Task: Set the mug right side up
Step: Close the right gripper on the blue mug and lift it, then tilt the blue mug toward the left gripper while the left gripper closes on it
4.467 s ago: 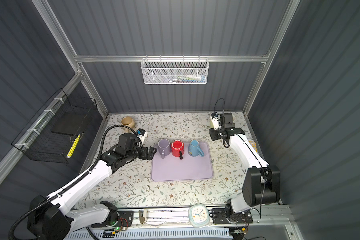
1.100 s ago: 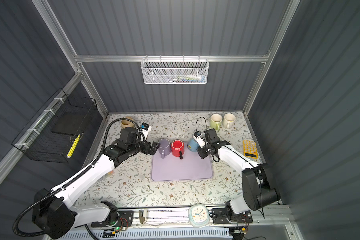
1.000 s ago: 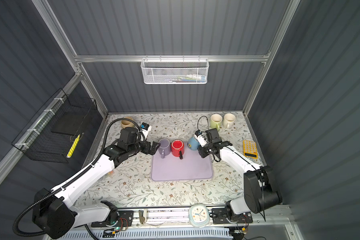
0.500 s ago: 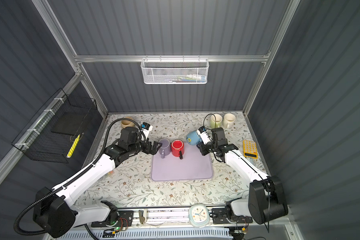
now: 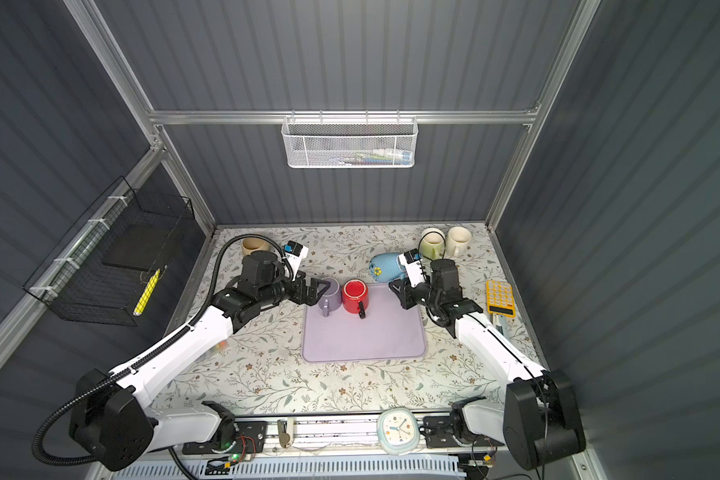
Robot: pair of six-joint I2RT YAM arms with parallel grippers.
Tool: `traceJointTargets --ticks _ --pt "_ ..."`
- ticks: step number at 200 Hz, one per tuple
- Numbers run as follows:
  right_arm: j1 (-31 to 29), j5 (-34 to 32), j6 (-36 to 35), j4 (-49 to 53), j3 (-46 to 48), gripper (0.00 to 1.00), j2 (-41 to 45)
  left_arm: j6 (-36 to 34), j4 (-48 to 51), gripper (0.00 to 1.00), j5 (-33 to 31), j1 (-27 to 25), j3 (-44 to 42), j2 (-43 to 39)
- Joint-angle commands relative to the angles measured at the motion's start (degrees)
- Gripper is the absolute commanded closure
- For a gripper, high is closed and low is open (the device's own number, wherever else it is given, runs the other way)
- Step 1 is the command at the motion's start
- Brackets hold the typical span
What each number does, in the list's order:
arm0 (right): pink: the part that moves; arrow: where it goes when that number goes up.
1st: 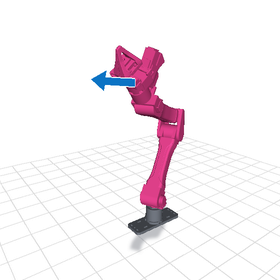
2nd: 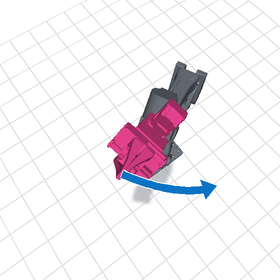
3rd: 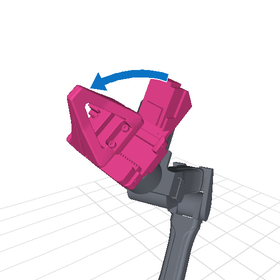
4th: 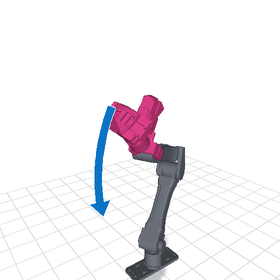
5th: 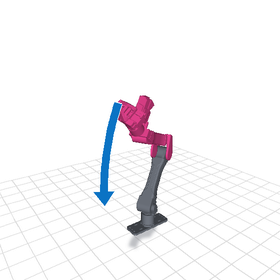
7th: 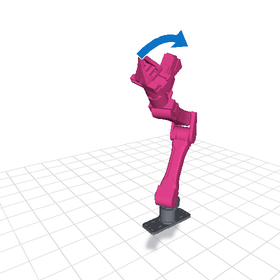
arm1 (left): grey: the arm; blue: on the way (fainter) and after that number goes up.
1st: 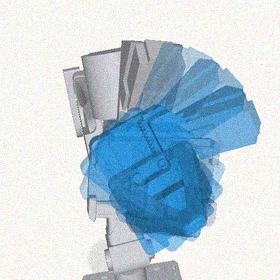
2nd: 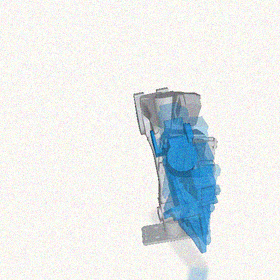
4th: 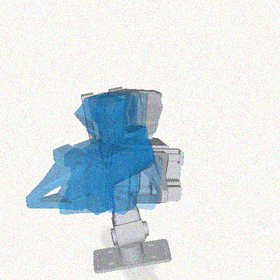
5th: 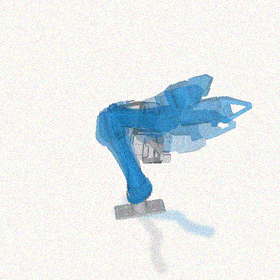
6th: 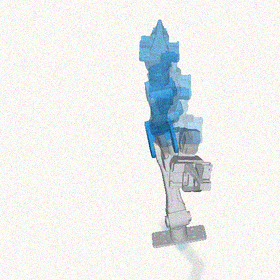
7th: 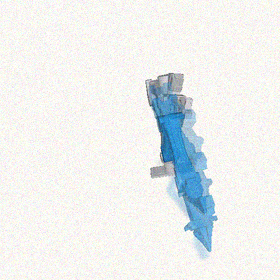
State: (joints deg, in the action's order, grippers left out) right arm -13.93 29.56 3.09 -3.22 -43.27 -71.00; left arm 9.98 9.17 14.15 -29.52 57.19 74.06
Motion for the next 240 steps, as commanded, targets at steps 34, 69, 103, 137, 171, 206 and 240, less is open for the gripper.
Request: traceJointTargets --ticks 34,69,103,137,171,206,240 --pt "0.31 6.79 4.99 -13.5 1.06 0.98 1.1 6.06 -8.79 0.0 9.45 0.34 -0.07 1.43" --pt "0.31 9.55 7.29 -17.79 1.58 0.98 0.41 10.33 -15.65 0.0 16.37 0.25 -0.65 2.98" --pt "0.31 13.27 8.92 -20.59 1.43 0.98 -0.24 12.45 -20.05 0.0 20.76 -0.64 0.14 5.08" --pt "0.31 16.87 10.43 -22.15 1.16 0.98 -0.88 12.52 -22.27 0.01 21.61 -2.7 1.9 7.43" --pt "0.2 18.96 10.38 -22.17 1.07 0.98 -0.89 12.69 -24.47 0.0 22.13 -4.36 3.36 9.5" --pt "0.05 22.7 10.42 -22.53 0.98 0.97 -1.45 12.79 -25.88 0.01 22.41 -5.59 4.66 11.38" --pt "-0.26 23.87 10.78 -23.36 1.36 0.97 -1.56 12.79 -27.37 0.01 22.76 -6.3 5.83 12.64"
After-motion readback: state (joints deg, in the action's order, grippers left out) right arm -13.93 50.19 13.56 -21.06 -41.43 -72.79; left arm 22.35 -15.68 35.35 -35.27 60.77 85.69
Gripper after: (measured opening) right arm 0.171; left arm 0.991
